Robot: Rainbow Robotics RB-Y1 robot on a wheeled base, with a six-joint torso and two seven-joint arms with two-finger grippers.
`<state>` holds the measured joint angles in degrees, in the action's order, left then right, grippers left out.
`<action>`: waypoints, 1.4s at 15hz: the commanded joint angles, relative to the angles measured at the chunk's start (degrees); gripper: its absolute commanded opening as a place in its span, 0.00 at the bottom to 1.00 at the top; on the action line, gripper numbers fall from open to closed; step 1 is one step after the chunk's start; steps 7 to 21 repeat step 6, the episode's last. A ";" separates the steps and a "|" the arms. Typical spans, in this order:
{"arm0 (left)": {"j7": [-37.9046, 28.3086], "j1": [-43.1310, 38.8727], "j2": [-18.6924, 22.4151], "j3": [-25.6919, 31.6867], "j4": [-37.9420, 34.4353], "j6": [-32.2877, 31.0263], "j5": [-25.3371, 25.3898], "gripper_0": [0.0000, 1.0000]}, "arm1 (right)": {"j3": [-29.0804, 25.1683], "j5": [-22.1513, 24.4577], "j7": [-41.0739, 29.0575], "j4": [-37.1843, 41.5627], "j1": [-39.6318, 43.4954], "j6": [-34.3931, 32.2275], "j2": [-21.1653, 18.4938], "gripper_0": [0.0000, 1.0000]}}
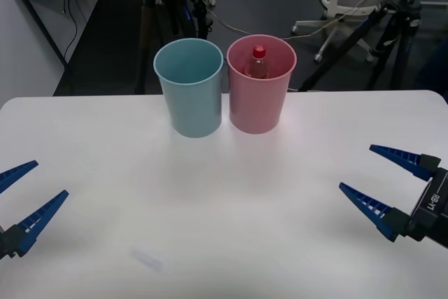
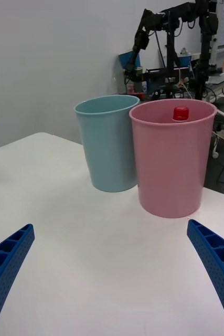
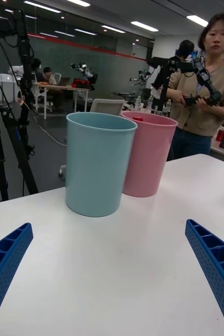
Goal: Grasp the object on the table and drop it into the matching bin: aluminum can to the light blue bin, PET bottle to the pink bin.
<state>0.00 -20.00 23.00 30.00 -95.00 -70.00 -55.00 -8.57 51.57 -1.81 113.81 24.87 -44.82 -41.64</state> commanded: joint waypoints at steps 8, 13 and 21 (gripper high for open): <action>0.00 0.00 0.00 0.00 0.00 0.00 0.00 1.00 | -0.39 0.55 -0.65 0.01 0.62 -1.24 1.12 1.00; 0.00 0.00 0.00 0.00 0.00 0.00 0.00 1.00 | -0.39 0.55 -0.65 0.01 0.62 -1.24 1.12 1.00; 0.00 0.00 0.00 0.00 0.00 0.00 0.00 1.00 | -0.39 0.55 -0.65 0.01 0.62 -1.24 1.12 1.00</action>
